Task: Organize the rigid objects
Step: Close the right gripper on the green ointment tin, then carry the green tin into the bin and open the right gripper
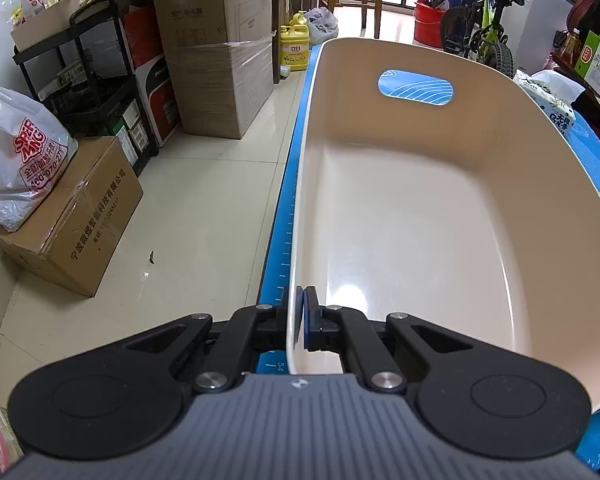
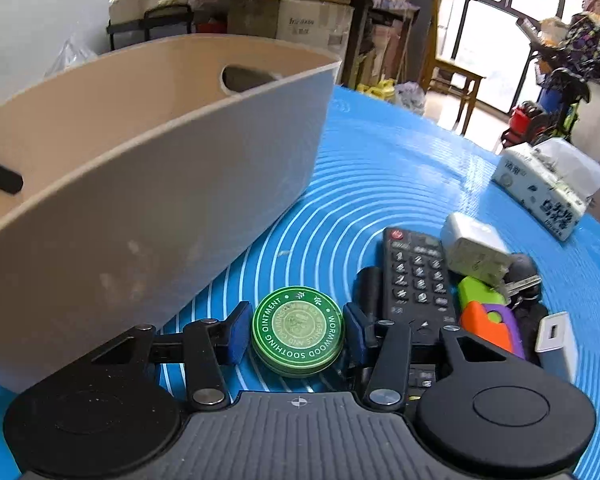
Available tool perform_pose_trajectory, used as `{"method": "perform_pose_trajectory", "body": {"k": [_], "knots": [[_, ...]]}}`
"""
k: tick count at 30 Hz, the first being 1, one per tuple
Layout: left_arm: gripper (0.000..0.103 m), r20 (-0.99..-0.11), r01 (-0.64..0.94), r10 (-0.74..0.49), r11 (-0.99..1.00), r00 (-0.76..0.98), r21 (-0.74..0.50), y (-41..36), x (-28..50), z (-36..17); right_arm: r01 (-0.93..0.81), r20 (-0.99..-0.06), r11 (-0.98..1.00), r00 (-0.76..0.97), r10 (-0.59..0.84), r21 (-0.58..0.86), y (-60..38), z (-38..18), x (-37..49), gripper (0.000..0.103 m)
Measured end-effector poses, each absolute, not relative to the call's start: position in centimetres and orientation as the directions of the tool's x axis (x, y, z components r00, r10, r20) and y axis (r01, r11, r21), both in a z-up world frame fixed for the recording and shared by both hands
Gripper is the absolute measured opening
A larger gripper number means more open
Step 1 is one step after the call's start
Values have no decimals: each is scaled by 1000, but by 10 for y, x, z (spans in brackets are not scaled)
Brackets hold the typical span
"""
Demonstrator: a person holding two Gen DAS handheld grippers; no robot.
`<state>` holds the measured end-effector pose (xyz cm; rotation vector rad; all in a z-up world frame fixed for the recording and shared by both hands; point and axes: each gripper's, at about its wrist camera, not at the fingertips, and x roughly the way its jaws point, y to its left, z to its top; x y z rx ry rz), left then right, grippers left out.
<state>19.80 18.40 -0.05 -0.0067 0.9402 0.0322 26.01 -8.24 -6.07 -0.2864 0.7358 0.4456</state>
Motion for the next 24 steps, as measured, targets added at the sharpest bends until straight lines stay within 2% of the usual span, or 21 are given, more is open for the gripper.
{"method": "perform_pose_trajectory", "body": {"k": [6,10,15,19,24], "knots": [[5,-808,-34,24,999,589,5,183,198,0,-405,-633,910,729,260,-93,-95,-27,254,53],[5,-808,-37,24,999,589,2,182,198,0,-360,-548,927,799,249,-103,-98,6,245,53],[5,-808,-37,23,999,589,2,182,198,0,-382,-461,919,836,299,-96,-79,42,235,53],[4,-808,-37,23,999,589,2,182,198,0,-441,-447,891,822,352,-111,-47,55,235,53],[4,-808,-36,23,999,589,3,182,198,1,-501,-496,854,782,378,-140,-4,51,245,53]]}}
